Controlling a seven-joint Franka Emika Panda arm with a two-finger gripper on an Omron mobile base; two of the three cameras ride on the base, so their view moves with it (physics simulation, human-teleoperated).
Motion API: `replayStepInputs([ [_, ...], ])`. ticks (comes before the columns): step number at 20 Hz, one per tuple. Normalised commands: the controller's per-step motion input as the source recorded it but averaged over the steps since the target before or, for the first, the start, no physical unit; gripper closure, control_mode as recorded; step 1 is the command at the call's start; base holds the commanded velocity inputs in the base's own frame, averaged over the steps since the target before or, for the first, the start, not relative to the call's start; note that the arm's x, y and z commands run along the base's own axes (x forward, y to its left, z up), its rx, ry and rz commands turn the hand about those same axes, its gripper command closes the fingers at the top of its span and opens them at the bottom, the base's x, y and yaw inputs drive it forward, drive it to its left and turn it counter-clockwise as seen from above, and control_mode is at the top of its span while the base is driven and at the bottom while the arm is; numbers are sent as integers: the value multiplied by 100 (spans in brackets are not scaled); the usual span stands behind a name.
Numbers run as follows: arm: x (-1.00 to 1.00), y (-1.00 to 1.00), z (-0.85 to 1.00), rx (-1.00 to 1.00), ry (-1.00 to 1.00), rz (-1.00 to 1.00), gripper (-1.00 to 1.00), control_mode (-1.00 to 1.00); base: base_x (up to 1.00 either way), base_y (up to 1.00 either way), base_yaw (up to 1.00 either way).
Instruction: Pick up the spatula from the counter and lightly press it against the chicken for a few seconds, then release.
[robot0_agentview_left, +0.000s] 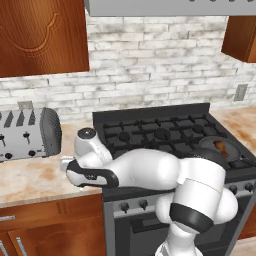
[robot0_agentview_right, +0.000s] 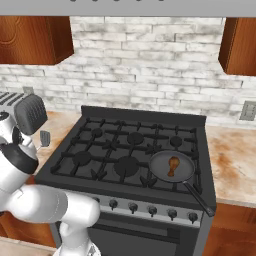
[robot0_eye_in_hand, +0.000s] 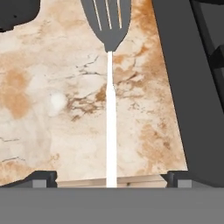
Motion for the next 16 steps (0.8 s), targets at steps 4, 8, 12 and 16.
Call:
replayStepInputs([
  [4,0,0,-12,-1,1,0,-100,-100,0,0,0],
  [8,0,0,-17,-1,3,0,-100,-100,0,0,0],
  [12,0,0,-16,-1,3,0,-100,-100,0,0,0],
  [16,1,0,-12,-1,2,0,-100,-100,0,0,0],
])
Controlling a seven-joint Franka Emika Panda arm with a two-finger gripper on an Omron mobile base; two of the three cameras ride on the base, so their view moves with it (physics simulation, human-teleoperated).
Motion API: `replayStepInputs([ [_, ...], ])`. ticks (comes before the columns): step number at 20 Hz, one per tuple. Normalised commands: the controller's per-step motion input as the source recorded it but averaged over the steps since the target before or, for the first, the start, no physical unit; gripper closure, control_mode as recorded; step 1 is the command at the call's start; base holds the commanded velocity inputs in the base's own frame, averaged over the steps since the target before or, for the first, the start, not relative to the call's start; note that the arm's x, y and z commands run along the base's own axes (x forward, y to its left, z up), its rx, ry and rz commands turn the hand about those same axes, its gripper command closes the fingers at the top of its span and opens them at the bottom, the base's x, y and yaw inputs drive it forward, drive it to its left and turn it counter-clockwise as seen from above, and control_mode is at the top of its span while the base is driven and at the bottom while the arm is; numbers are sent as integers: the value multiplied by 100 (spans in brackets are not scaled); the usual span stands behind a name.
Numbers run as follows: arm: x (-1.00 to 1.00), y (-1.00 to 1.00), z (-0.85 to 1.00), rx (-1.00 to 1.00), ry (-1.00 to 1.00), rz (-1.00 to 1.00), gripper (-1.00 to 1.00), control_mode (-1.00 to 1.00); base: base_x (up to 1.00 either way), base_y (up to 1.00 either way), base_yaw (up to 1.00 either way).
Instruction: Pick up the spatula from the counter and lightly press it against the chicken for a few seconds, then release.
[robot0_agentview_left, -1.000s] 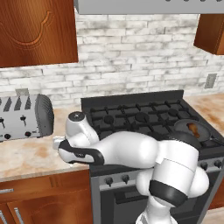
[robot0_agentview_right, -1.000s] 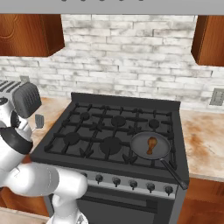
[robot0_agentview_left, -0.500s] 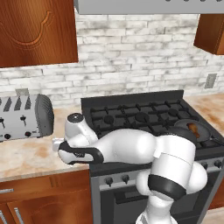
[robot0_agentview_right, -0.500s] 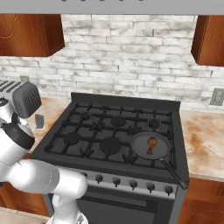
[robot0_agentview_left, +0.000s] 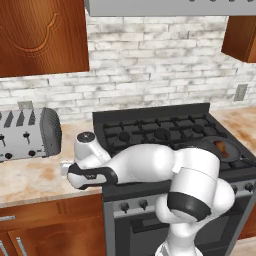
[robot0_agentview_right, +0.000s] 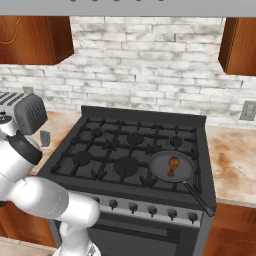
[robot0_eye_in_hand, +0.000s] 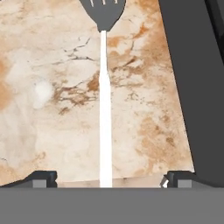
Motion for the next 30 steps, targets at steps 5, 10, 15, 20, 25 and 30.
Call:
replayStepInputs([
  [5,3,3,-8,-1,0,-1,-100,-100,0,0,0],
  [10,6,6,-9,-2,0,-1,-100,-100,0,0,0],
  [15,10,12,-9,-2,1,-2,-100,-100,0,0,0],
  [20,15,11,-9,-2,2,-2,-100,-100,0,0,0],
  [25,17,9,-11,-2,4,-3,-100,-100,0,0,0],
  [30,14,7,-13,-2,4,-3,-100,-100,0,0,0],
])
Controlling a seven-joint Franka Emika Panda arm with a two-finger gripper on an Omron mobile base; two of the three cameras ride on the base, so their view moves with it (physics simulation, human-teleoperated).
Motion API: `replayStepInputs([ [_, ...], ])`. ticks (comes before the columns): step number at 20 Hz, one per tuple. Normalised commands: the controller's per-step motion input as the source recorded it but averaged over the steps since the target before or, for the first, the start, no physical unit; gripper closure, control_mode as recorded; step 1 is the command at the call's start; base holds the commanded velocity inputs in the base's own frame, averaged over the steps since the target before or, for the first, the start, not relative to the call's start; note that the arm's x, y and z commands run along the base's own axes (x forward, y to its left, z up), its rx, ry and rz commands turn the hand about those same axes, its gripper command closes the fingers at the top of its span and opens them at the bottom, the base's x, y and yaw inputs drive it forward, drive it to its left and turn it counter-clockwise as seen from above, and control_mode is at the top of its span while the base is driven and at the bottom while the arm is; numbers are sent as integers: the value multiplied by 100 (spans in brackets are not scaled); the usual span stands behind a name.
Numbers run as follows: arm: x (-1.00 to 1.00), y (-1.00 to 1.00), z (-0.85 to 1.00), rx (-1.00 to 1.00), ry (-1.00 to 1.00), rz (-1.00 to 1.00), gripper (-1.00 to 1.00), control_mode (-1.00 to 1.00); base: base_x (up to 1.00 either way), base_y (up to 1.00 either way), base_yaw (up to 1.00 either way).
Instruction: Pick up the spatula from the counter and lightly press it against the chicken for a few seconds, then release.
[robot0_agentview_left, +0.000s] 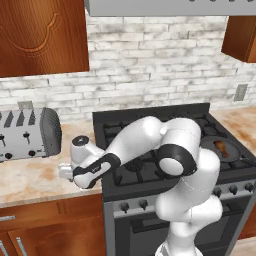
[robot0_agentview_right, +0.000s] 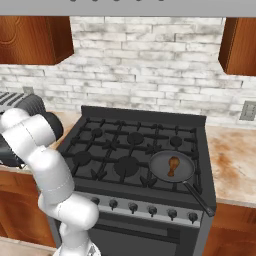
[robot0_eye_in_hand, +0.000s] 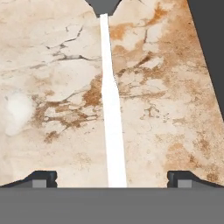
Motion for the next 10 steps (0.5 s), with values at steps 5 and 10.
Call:
replayStepInputs([
  [5,16,12,-14,-3,3,-3,-100,-100,0,0,0],
  [10,15,14,-14,-3,3,-3,100,-100,0,0,0],
])
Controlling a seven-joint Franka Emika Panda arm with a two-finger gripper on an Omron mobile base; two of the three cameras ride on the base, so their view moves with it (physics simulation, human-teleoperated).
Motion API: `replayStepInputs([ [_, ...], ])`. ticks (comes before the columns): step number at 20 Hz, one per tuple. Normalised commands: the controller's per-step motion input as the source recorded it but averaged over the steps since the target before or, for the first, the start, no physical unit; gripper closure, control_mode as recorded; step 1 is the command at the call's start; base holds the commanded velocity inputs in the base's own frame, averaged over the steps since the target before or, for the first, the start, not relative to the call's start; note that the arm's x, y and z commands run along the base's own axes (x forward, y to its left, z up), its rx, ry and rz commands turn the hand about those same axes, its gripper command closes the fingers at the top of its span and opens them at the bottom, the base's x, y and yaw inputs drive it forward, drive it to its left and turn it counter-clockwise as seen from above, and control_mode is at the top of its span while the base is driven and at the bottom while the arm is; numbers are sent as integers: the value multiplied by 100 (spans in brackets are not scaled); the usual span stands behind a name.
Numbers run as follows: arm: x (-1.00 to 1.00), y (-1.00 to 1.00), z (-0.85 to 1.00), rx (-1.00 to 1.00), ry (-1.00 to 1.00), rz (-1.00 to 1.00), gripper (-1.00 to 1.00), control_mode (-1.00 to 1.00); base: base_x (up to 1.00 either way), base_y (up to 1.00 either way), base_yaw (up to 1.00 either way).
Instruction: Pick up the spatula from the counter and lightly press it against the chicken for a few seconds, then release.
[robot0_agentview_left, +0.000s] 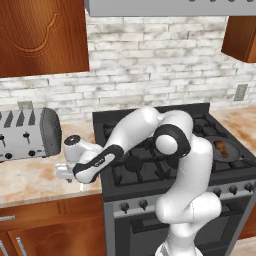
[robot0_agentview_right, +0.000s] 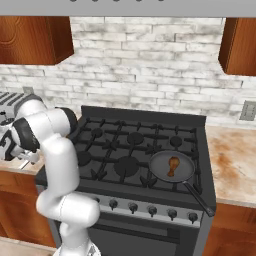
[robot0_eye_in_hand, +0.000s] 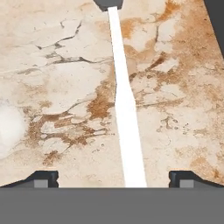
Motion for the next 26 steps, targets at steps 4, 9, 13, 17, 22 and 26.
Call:
replayStepInputs([
  [4,7,9,-9,-4,2,-3,100,-100,0,0,0],
  [9,0,-2,-3,-2,0,-2,100,-100,0,0,0],
  [13,-1,-11,-1,-2,0,0,100,-100,0,0,0],
  [17,-22,-19,7,-2,-6,0,100,-100,0,0,0],
  [22,-39,-32,37,0,-17,-1,100,-100,0,0,0],
  [26,-46,-49,50,0,-19,0,100,-100,0,0,0],
])
